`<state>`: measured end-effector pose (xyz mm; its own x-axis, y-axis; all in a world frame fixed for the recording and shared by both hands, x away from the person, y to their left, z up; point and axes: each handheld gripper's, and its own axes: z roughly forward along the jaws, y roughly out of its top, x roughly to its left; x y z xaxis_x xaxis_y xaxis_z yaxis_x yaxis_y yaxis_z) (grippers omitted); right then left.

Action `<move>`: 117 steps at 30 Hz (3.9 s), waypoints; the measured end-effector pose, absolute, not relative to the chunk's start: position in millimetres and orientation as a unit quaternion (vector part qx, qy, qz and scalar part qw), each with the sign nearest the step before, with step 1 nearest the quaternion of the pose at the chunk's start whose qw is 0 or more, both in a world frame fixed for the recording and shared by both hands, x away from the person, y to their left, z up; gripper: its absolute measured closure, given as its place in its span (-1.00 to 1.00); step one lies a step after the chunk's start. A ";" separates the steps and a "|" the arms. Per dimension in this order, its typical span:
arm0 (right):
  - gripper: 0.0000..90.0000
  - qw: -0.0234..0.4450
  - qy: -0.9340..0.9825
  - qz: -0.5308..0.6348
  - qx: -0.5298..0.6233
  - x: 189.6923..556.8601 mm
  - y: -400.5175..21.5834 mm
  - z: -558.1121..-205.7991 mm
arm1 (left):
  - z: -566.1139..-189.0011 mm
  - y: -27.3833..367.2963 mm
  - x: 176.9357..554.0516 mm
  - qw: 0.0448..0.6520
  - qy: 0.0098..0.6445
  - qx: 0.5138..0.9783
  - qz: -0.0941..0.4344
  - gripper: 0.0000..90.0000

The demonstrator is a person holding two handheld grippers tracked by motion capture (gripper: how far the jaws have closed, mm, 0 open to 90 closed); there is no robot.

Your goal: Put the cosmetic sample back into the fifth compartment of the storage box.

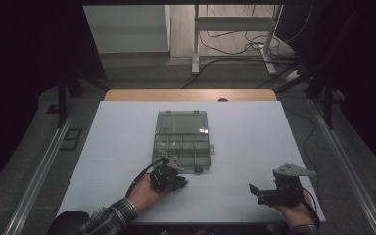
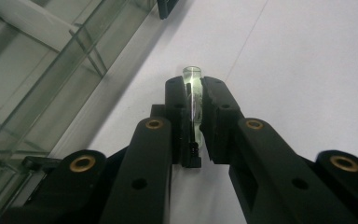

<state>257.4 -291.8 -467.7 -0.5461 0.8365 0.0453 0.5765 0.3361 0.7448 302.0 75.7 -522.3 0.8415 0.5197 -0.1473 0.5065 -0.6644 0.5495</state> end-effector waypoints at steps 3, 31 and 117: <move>-1.00 0.177 0.798 0.369 0.443 257.4 -291.9 -467.6 | -521.5 75.5 301.8 0.303 0.286 0.909 0.006 0.80; -1.00 0.177 0.799 0.368 0.441 257.4 -291.3 -467.7 | -483.1 107.4 312.9 0.340 0.310 0.887 0.050 0.80; -0.99 0.179 0.804 0.366 0.434 257.0 -289.8 -467.7 | -484.2 158.6 347.4 0.355 0.393 0.844 0.083 0.41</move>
